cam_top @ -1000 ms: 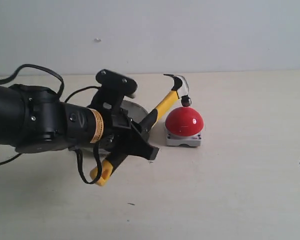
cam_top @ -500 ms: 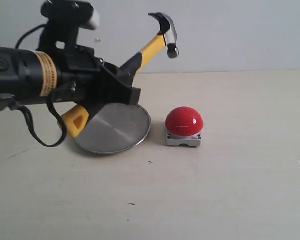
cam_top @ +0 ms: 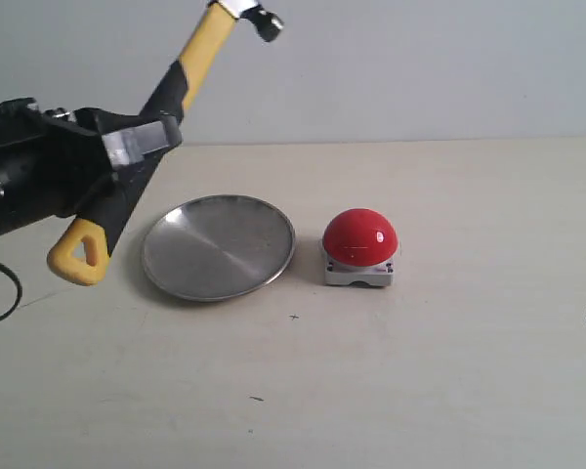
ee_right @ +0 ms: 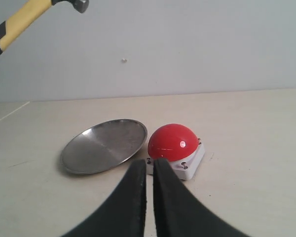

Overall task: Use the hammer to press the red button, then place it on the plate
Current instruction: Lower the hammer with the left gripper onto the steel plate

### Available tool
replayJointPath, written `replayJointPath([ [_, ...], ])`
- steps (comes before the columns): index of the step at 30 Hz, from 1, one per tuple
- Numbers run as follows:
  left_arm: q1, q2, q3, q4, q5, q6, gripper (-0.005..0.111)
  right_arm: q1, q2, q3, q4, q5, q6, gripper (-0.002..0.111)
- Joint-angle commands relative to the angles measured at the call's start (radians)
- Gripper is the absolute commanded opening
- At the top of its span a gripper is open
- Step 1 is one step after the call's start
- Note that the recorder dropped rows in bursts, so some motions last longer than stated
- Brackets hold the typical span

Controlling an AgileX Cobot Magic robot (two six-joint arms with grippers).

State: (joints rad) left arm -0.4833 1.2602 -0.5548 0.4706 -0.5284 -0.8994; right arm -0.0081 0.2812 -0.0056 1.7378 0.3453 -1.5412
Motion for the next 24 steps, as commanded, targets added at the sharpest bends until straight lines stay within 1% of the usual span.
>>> replayJointPath([
  [1,0.048,0.034,0.051,-0.101,-0.133,0.035,0.000,-0.003,-0.006,0.006,0.007,-0.001,-0.001,0.006],
  [3,0.048,0.075,0.051,-0.094,-0.121,0.034,0.000,-0.003,-0.006,0.006,0.007,-0.001,-0.001,0.006],
  [7,0.048,0.190,0.041,-0.128,-0.152,0.032,0.000,-0.003,-0.006,0.006,0.007,-0.001,-0.001,0.006],
  [14,0.048,0.386,-0.061,-0.142,-0.171,0.029,0.000,-0.003,-0.006,0.006,0.007,-0.001,-0.001,0.006],
  [19,0.048,0.491,-0.107,-0.157,-0.271,0.021,0.000,-0.003,-0.006,0.006,0.007,-0.001,-0.001,0.006],
  [24,0.048,0.571,-0.157,-0.196,-0.278,0.025,0.000,-0.003,-0.006,0.006,0.007,-0.001,-0.001,0.006],
])
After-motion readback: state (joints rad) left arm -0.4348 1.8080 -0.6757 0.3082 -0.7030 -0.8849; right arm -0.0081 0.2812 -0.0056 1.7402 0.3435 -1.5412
